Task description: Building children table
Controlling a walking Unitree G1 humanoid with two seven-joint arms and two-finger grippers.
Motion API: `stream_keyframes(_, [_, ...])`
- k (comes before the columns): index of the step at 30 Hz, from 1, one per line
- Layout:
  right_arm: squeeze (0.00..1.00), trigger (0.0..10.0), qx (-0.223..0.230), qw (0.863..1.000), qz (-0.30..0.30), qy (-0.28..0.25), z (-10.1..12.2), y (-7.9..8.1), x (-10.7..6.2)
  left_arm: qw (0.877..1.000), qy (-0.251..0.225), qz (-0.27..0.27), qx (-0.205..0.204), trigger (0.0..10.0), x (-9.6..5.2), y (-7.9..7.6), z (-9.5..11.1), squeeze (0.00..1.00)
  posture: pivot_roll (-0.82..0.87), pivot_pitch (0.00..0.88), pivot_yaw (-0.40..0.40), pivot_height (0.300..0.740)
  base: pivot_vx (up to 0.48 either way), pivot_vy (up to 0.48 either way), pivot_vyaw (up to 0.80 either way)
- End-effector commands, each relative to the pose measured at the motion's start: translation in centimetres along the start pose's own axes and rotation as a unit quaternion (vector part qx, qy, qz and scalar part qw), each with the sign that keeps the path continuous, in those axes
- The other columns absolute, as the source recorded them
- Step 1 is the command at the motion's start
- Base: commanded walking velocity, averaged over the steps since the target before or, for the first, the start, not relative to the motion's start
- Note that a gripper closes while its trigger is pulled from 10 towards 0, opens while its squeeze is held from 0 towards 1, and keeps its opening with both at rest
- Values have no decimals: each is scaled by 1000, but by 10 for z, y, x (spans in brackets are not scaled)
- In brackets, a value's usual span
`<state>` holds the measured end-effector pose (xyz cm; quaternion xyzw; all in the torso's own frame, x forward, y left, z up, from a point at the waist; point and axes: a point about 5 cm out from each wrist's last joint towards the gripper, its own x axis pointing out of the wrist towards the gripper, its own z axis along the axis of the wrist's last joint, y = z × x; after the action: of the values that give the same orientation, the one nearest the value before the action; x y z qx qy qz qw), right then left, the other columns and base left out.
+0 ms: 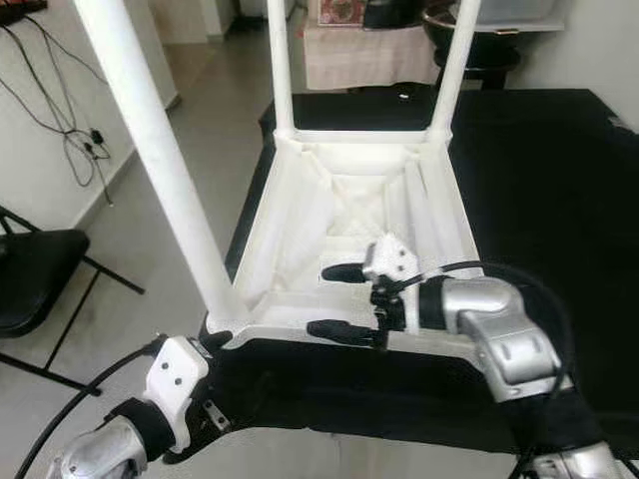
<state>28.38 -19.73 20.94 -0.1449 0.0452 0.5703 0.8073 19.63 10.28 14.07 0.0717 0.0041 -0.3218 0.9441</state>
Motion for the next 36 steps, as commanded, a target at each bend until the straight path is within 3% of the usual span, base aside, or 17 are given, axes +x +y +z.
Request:
stream_keyframes(1, [0, 10000, -1, 1000, -4, -22, 7, -2, -8, 1000, 9, 1, -6, 10000, 0, 1, -5, 0, -96, 84, 70, 740, 0, 0, 0])
stream_keyframes(4, [0, 10000, -12, 999, -30, -23, 10, -8, -13, 1000, 7, -1, -5, 10000, 1, 1, -4, 0, -100, 82, 73, 740, 0, 0, 0])
stream_keyframes(5, [0, 10000, -27, 996, -79, -20, 12, -19, -16, 1000, 4, -2, -4, 10000, 3, 2, -3, 0, -102, 81, 75, 740, 0, 0, 0])
stream_keyframes(7, [0, 10000, -39, 982, -185, -1, 14, -41, -17, 1000, -7, -1, -3, 10000, 8, 4, 0, 0, -110, 84, 72, 740, 0, 0, 0])
stream_keyframes(10, [0, 10000, -41, 974, -223, 5, 14, -48, -15, 1000, -12, 0, -5, 10000, 11, 5, 1, 0, -116, 83, 68, 740, 0, 0, 0])
stream_keyframes(12, [0, 10000, -40, 959, -280, 9, 17, -54, -5, 999, -28, 6, -26, 10000, 19, 5, 3, 0, -124, 84, 72, 740, 0, 0, 0])
stream_keyframes(27, [0, 10000, -25, 947, -319, 37, 11, -58, 13, 999, -31, 24, -38, 10000, 24, 10, -5, 0, -126, 65, 78, 740, 0, 0, 0])
stream_keyframes(36, [0, 10000, -22, 943, -329, 42, 11, -58, 22, 998, -37, 40, -44, 10000, 25, 13, -8, 0, -127, 60, 76, 740, 0, -249, 0])
